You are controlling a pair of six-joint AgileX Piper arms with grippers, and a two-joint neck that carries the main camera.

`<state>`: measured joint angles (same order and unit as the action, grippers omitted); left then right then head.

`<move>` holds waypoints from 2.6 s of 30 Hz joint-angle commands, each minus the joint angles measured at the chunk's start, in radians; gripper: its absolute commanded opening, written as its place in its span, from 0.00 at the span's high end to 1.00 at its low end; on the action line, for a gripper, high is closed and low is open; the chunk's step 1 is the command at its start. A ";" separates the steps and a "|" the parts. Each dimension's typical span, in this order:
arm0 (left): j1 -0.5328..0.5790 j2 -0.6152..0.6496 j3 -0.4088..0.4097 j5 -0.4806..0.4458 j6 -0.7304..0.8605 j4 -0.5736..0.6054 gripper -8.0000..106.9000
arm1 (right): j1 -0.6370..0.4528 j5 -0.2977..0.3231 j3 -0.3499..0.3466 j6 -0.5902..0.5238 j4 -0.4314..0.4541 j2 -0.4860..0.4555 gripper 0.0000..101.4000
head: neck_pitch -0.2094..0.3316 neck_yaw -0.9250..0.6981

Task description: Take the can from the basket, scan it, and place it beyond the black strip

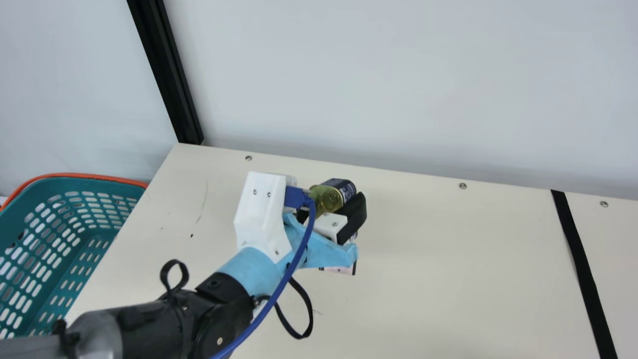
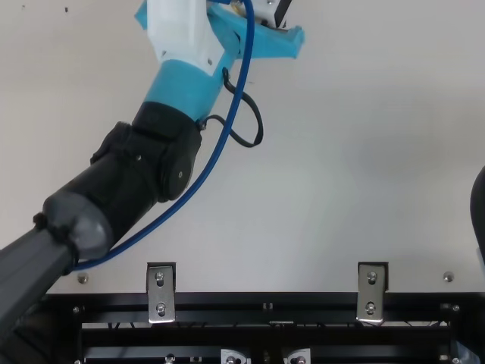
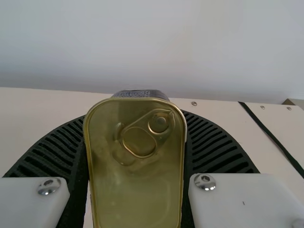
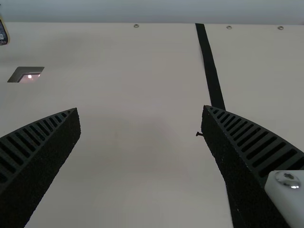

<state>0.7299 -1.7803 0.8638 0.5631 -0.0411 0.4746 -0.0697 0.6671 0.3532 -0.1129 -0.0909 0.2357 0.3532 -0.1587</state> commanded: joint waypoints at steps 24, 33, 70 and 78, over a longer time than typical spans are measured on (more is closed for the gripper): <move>-0.025 0.140 -0.015 -0.109 -0.111 -0.210 0.84 | 0.000 0.000 0.000 0.000 0.000 0.000 0.00 | 0.001 0.010; 0.006 0.309 -0.044 -0.234 -0.242 -0.393 0.84 | 0.000 0.000 0.000 0.000 0.000 0.000 0.00 | 0.001 0.010; 0.033 0.396 -0.057 -0.310 -0.360 -0.516 0.84 | 0.213 -0.148 0.069 -0.034 -0.197 0.215 0.00 | 0.001 0.010; 0.033 0.396 -0.057 -0.310 -0.360 -0.516 0.84 | 0.368 -0.216 0.090 -0.124 -0.333 0.318 0.00 | 0.001 0.010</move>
<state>0.7632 -1.3847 0.8069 0.2531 -0.4014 -0.0410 0.2584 0.4589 0.4420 -0.2189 -0.3911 0.5389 0.3532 -0.1587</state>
